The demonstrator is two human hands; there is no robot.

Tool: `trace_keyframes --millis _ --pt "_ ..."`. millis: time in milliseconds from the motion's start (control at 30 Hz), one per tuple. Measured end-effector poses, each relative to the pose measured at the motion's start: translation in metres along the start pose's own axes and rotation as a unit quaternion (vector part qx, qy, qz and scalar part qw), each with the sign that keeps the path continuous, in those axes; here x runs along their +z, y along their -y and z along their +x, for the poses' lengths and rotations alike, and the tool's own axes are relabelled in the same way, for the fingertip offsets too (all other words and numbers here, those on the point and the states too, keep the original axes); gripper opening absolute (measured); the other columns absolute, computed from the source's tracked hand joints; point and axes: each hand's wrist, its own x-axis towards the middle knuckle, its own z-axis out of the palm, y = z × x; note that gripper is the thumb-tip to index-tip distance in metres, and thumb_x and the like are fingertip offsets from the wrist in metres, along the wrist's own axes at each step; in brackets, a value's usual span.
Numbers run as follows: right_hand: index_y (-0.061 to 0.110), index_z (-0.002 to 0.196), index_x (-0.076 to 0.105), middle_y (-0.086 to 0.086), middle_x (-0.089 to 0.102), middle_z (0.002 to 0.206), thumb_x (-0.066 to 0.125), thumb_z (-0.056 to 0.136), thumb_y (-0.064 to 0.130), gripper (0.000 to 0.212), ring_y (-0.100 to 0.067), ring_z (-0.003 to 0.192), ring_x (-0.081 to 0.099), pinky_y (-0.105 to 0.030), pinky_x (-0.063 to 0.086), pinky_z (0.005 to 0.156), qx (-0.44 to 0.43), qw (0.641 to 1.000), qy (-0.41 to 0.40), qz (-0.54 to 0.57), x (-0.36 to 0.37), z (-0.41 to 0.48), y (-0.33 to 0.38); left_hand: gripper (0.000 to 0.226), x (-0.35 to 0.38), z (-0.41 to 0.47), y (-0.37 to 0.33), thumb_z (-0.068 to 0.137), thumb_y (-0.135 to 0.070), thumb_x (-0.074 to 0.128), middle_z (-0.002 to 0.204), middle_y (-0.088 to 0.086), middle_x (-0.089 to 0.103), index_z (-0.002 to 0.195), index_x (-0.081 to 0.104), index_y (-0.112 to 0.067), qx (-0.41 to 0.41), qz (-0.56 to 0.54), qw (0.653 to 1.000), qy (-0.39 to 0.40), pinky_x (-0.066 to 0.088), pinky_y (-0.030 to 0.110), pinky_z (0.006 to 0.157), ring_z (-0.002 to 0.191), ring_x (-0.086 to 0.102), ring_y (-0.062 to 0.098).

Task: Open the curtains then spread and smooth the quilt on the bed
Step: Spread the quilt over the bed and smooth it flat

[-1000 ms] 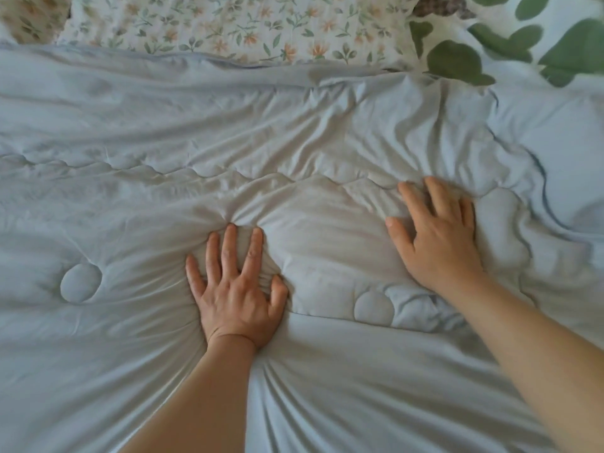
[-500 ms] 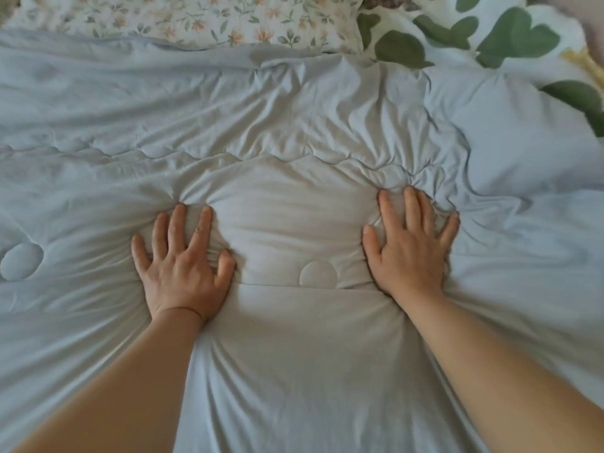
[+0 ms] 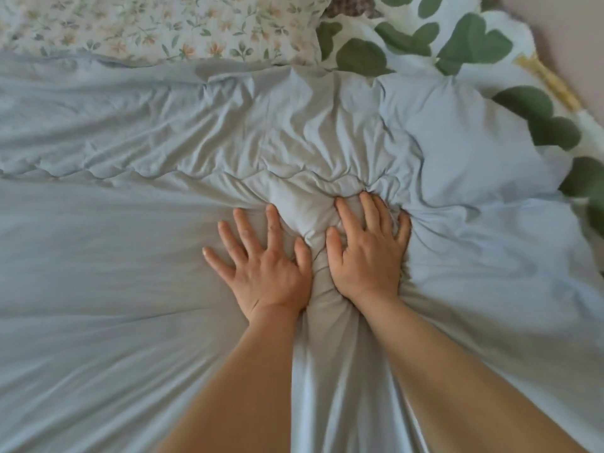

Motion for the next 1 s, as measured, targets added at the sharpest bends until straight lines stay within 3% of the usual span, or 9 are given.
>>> trace_keyframes --millis 167,367,433,533,633,733,800,900,1000 --pt "0.009 0.115 0.057 -0.008 0.066 0.104 0.048 0.089 0.023 0.031 -0.032 0.09 0.064 -0.04 0.045 0.077 0.031 0.985 -0.103 0.137 -0.03 0.056 -0.018 0.072 0.001 0.002 -0.001 0.082 -0.062 0.02 0.161 0.005 0.002 0.15 0.009 -0.041 -0.006 0.002 1.0 -0.011 -0.007 0.06 0.113 0.147 -0.004 0.03" --pt "0.014 0.153 -0.001 -0.022 -0.003 0.158 0.057 0.092 0.022 0.085 -0.038 0.127 0.046 -0.038 0.044 0.097 0.153 0.988 0.034 0.017 -0.074 0.158 -0.058 0.073 0.0 0.007 -0.004 0.08 -0.06 0.018 0.161 0.005 0.004 0.15 0.009 -0.041 -0.005 0.011 1.0 -0.006 -0.006 0.058 0.114 0.147 -0.002 0.028" --pt "0.012 0.152 -0.007 -0.023 0.008 0.157 0.062 0.09 0.023 0.094 -0.039 0.132 0.039 -0.042 0.04 0.102 0.204 0.971 0.119 0.026 -0.074 0.175 -0.064 0.073 -0.001 0.007 -0.005 0.08 -0.06 0.019 0.16 0.005 0.006 0.15 0.012 -0.04 -0.003 0.01 1.0 -0.008 -0.005 0.058 0.114 0.147 0.0 0.029" --pt "0.01 0.144 0.029 -0.017 0.043 0.141 0.06 0.088 0.019 0.065 -0.036 0.125 0.047 -0.039 0.043 0.094 0.235 0.958 0.158 0.048 -0.077 0.187 -0.072 0.073 -0.001 0.009 -0.006 0.08 -0.059 0.021 0.16 0.006 0.008 0.15 0.014 -0.04 -0.003 0.012 1.0 -0.004 -0.003 0.058 0.114 0.146 0.002 0.03" --pt "0.012 0.117 0.058 -0.011 0.058 0.122 0.051 0.086 0.008 0.032 -0.026 0.108 0.055 -0.031 0.04 0.083 0.163 0.973 -0.089 0.137 -0.09 0.188 -0.069 0.072 -0.001 0.009 -0.006 0.08 -0.059 0.023 0.16 0.006 0.011 0.15 0.016 -0.039 -0.004 0.017 1.0 -0.006 0.0 0.059 0.114 0.146 0.004 0.03" --pt "0.004 0.088 0.059 -0.021 0.057 0.101 0.051 0.071 -0.005 0.021 -0.026 0.086 0.049 -0.034 0.037 0.073 0.032 0.933 -0.321 0.159 -0.091 0.187 -0.062 0.072 -0.001 0.009 -0.007 0.08 -0.058 0.025 0.159 0.007 0.015 0.149 0.021 -0.038 -0.007 0.012 1.0 -0.011 0.002 0.059 0.114 0.146 0.008 0.03" --pt "0.005 0.101 0.057 -0.024 0.052 0.111 0.051 0.073 -0.002 0.029 -0.035 0.095 0.051 -0.041 0.044 0.083 0.048 0.966 -0.238 0.088 -0.063 0.192 -0.078 0.072 -0.001 0.009 -0.007 0.079 -0.057 0.028 0.158 0.008 0.017 0.148 0.024 -0.038 -0.006 0.01 1.0 -0.014 0.003 0.06 0.114 0.145 0.01 0.031" --pt "0.019 0.146 0.024 -0.021 0.016 0.153 0.044 0.095 0.025 0.056 -0.04 0.136 0.024 -0.047 0.024 0.113 0.16 0.984 0.065 -0.04 -0.029 0.194 -0.11 0.072 0.0 0.01 -0.006 0.079 -0.056 0.03 0.158 0.009 0.019 0.148 0.026 -0.037 -0.001 0.012 1.0 -0.018 0.003 0.06 0.113 0.145 0.013 0.032" --pt "0.019 0.153 0.004 -0.02 -0.004 0.158 0.038 0.096 0.041 0.07 -0.038 0.145 0.005 -0.048 0.009 0.119 0.184 0.978 0.095 -0.035 -0.028 0.185 -0.097 0.072 0.002 0.011 -0.005 0.079 -0.057 0.03 0.158 0.008 0.018 0.148 0.023 -0.038 -0.003 0.019 1.0 -0.015 0.003 0.06 0.113 0.145 0.012 0.031"
